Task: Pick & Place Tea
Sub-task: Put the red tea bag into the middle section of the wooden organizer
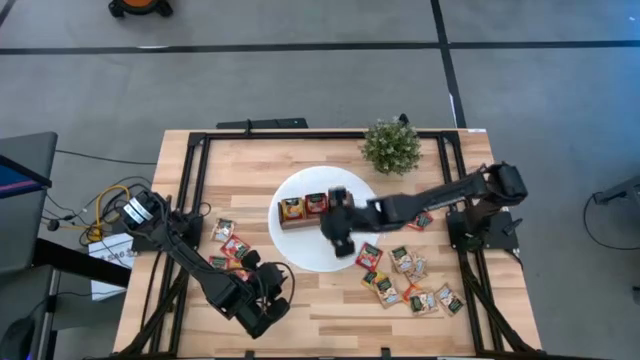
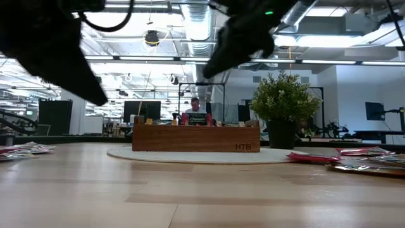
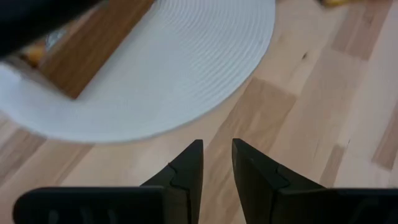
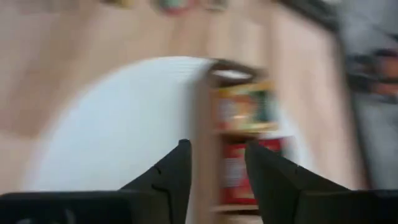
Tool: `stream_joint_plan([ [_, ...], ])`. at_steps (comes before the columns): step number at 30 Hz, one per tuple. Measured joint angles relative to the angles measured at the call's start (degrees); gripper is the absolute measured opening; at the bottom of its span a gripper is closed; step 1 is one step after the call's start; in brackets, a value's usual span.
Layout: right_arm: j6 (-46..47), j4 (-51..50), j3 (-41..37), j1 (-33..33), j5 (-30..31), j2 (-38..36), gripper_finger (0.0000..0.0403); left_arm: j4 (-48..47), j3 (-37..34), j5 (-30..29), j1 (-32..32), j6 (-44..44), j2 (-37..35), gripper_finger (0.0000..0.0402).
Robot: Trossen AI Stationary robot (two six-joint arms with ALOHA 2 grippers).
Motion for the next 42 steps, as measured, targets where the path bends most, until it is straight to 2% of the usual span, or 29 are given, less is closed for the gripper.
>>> stream_joint_plan([
  [6,10.6,2.2,-11.1,9.2,0.2,-5.2,0.0102,-7.9,0.0,0.1,-2.6,-8.6,-0.3,0.0078],
  [10,18.0,8.3,-17.0,15.7,0.4,-7.0,0.0087,-15.0,0.0,2.2,-3.2,-14.6,-2.0,0.0078],
  [15,20.1,18.6,-22.0,22.0,1.1,-6.0,0.0078,-24.6,0.0,15.6,-2.4,-24.1,-7.5,0.0078],
  [18,19.8,25.1,-23.9,23.8,4.3,-4.0,0.0077,-27.8,0.1,24.6,-2.5,-28.4,-10.6,0.0082],
  [20,19.7,25.0,-24.2,24.4,4.8,-3.5,0.0077,-28.6,0.0,29.6,-3.7,-31.4,-12.0,0.0091],
  [22,19.8,24.5,-24.1,24.7,4.9,-3.5,0.0077,-28.9,0.0,31.4,-5.5,-34.8,-13.0,0.0106],
  [28,19.7,24.4,-24.1,24.7,4.9,-3.5,0.0077,-29.2,0.0,30.6,-12.5,-49.6,-12.9,0.0176],
  [31,19.7,24.0,-24.1,24.5,4.9,-3.5,0.0077,-29.0,0.0,27.2,-16.0,-56.6,-12.9,0.0202],
  [37,19.7,24.4,-24.1,24.5,4.9,-3.5,0.0077,-29.0,-1.6,20.1,-19.9,-63.5,-12.9,0.0204],
  [42,19.2,25.6,-24.1,23.7,4.8,-3.5,0.0077,-25.5,-8.0,20.9,-19.7,-66.8,-12.9,0.0198],
])
